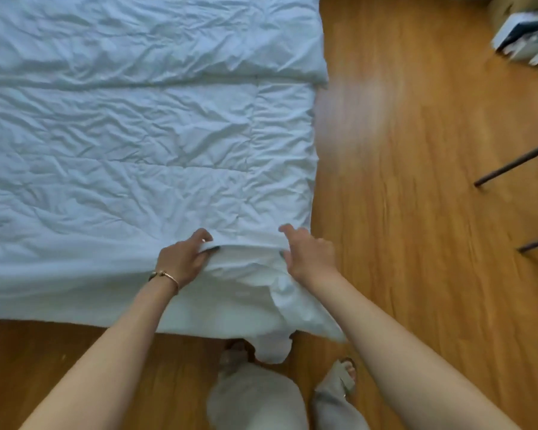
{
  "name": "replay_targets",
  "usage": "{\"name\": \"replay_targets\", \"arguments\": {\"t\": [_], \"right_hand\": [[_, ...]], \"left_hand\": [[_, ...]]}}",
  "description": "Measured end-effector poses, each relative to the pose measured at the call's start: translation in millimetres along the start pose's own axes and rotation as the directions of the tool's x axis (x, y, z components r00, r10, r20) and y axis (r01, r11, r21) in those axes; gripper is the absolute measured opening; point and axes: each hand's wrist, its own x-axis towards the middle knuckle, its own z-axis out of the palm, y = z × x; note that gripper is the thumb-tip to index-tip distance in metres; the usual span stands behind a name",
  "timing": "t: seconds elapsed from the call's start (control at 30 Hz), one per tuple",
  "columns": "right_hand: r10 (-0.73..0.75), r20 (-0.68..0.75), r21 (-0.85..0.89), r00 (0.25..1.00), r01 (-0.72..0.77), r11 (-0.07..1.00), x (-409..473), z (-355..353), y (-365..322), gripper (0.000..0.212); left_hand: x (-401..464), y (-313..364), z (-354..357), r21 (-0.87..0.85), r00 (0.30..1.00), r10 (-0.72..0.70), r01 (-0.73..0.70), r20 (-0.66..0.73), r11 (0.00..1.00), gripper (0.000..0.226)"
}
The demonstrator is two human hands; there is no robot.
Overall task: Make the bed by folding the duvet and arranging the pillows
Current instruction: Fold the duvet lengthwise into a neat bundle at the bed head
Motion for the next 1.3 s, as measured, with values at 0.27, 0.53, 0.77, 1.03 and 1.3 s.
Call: {"name": "replay_targets", "arguments": {"t": [0.27, 0.53, 0.77, 1.03, 1.3], "right_hand": [[-0.139, 0.167, -0.138, 0.976, 0.162, 0.977, 15, 27, 25, 0.109], [-0.287, 0.302, 0.223, 0.909, 0.226, 0.948, 131, -30, 90, 0.060], [-0.285, 0.176, 0.275, 0.942, 0.231, 0.933, 201, -71, 83, 0.032], [-0.371, 0.068, 0.409, 0.926, 0.313, 0.857, 359, -230, 102, 0.029], [-0.654, 0.035, 0.291, 0.755, 0.618, 0.730, 486, -289, 110, 0.046]], "left_hand": [[102, 31, 16, 0.164, 0.992, -0.085, 0.100, -0.098, 0.981, 0.035], [70, -4, 65, 0.064, 0.904, 0.284, -0.278, -0.321, 0.958, 0.047], [151, 47, -17, -0.151, 0.914, -0.229, 0.188, -0.335, 0.970, 0.039], [337, 128, -149, -0.325, 0.879, -0.255, 0.124, -0.402, 0.938, 0.016], [441, 140, -200, -0.473, 0.778, -0.378, 0.119, -0.502, 0.873, 0.010]]}}
